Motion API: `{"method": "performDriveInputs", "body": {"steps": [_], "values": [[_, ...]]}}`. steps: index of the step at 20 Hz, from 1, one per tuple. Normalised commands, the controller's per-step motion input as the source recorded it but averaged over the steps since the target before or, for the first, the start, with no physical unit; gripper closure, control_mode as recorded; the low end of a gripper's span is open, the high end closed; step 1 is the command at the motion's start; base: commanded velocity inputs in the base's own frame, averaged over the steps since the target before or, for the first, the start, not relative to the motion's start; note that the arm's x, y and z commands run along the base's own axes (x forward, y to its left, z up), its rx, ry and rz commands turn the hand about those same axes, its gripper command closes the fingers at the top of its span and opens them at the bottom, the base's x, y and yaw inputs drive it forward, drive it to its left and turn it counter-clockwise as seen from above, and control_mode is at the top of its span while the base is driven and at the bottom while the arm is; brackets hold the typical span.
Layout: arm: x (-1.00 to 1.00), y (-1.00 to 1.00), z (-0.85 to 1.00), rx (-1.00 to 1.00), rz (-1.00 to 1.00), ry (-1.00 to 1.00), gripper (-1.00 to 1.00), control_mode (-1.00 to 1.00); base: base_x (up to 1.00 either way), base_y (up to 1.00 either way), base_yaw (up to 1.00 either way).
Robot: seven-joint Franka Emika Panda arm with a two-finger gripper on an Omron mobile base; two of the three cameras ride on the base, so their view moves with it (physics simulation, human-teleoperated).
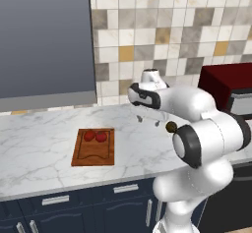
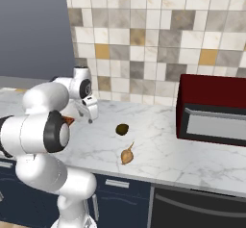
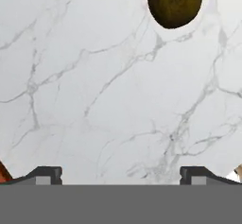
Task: Place the avocado, onion, tomato, and bell pepper on the cutting board.
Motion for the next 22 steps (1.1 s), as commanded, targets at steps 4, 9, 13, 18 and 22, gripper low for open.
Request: {"method": "performDriveInputs", "body": {"steps": [4,9,13,18,22], "values": [[-0.45,-0.85,0.0,-0.22,0.0,0.07,-1.0,-1.0,0.0,0.0,0.0],[-0.41,-0.88,0.0,-0.21,0.0,0.09,-1.0,-1.0,0.0,0.0,0.0],[-0.38,-0.99,-0.1,-0.11,0.0,0.07,-1.0,-1.0,0.0,0.0,0.0],[-0.36,-1.0,-0.17,-0.02,0.0,0.03,-1.0,-1.0,0.0,0.0,0.0],[-0.35,-0.69,-0.09,0.22,0.07,-0.03,-1.0,-1.0,0.0,0.0,0.0]]}}
